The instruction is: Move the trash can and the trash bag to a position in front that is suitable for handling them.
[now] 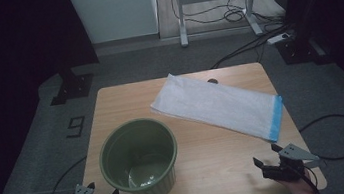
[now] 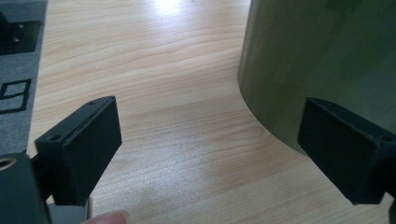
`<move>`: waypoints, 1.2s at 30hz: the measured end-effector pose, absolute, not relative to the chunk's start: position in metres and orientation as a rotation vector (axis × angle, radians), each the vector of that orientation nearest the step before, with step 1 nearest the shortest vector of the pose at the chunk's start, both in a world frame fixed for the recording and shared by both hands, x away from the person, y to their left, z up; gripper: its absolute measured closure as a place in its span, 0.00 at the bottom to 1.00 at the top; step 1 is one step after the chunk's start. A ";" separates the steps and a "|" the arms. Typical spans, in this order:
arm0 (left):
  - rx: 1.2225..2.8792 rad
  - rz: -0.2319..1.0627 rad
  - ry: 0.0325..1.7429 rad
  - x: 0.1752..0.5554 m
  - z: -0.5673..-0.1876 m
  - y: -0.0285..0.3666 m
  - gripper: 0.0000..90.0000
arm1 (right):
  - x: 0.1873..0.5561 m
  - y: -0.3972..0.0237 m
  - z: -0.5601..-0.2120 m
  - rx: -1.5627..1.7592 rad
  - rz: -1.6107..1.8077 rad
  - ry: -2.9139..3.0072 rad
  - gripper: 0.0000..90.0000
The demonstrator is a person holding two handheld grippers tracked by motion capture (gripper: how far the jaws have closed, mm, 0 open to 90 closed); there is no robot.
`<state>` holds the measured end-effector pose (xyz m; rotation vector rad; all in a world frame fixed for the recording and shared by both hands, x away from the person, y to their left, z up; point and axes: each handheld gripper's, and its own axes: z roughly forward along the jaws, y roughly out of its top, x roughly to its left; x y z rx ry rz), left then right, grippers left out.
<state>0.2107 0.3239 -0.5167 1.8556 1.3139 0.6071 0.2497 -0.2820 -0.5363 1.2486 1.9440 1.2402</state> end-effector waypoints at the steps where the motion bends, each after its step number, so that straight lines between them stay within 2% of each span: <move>1: 1.858 0.602 1.298 0.210 -0.516 0.324 0.06 | 0.250 -0.282 -0.538 1.250 1.223 1.949 0.14; 17: 1.861 0.565 1.038 0.194 -0.494 0.317 0.04 | 0.247 -0.293 -0.540 1.253 1.222 1.938 0.14; 28: 1.917 0.526 0.873 0.192 -0.481 0.290 0.04 | 0.248 -0.300 -0.541 1.260 1.221 1.921 0.15; 34: 1.932 0.509 0.842 0.197 -0.480 0.283 0.04 | 0.248 -0.299 -0.544 1.244 1.215 1.943 0.15; 36: 1.940 0.494 0.827 0.202 -0.481 0.280 0.02 | 0.248 -0.298 -0.544 1.240 1.214 1.950 0.15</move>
